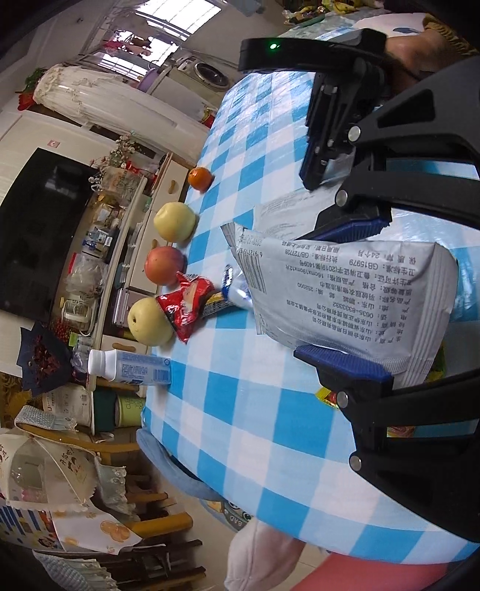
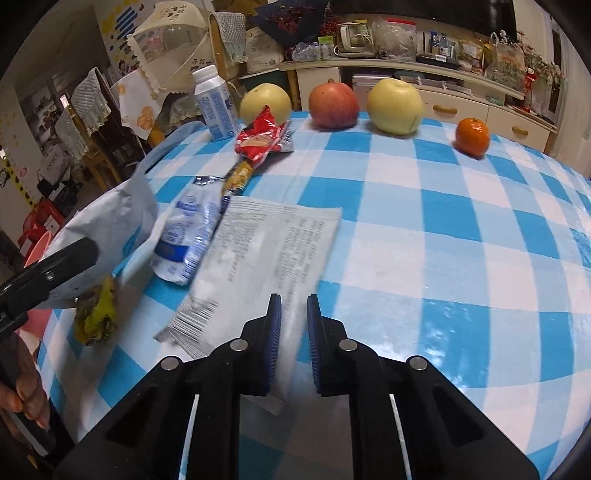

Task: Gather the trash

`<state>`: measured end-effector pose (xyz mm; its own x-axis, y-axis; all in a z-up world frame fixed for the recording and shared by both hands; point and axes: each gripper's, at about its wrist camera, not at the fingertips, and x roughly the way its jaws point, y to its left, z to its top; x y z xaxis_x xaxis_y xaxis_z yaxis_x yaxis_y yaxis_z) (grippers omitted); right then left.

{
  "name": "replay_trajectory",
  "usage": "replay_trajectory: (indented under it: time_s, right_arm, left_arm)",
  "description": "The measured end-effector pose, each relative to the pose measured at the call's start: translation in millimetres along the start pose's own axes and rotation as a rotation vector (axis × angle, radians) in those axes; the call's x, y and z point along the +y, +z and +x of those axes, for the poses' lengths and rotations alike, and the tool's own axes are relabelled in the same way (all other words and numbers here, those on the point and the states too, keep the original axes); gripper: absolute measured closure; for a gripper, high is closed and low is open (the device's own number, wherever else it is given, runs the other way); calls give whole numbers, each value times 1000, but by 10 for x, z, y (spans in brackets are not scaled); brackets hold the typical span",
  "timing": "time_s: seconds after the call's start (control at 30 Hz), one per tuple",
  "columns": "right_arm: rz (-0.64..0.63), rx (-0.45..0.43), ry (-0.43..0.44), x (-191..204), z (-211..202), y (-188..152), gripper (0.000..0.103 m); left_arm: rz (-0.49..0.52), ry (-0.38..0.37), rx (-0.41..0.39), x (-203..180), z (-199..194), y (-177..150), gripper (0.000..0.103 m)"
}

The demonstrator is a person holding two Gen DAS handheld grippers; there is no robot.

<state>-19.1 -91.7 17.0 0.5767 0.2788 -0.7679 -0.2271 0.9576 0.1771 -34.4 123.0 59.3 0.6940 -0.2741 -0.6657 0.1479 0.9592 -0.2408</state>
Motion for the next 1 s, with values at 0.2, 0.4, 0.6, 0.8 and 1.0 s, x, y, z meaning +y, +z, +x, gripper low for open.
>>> replay_trajectory:
  time_s: [0.2, 0.4, 0.6, 0.8, 1.0]
  right_arm:
    - [88, 0, 107, -105, -87, -54, 56]
    - [94, 25, 144, 118, 40, -4, 24]
    - [61, 44, 100, 298, 208, 71, 15]
    - [-13, 38, 27, 407, 297, 88, 11]
    - [5, 44, 37, 340, 318, 138, 10]
  left_arm:
    - [56, 0, 21, -116, -25, -125, 45]
    - [102, 3, 82, -96, 141, -161, 27]
    - [145, 7, 149, -31, 325, -178, 16]
    - [248, 53, 176, -139, 402, -208, 16]
    - [281, 86, 164, -189, 360, -235, 25]
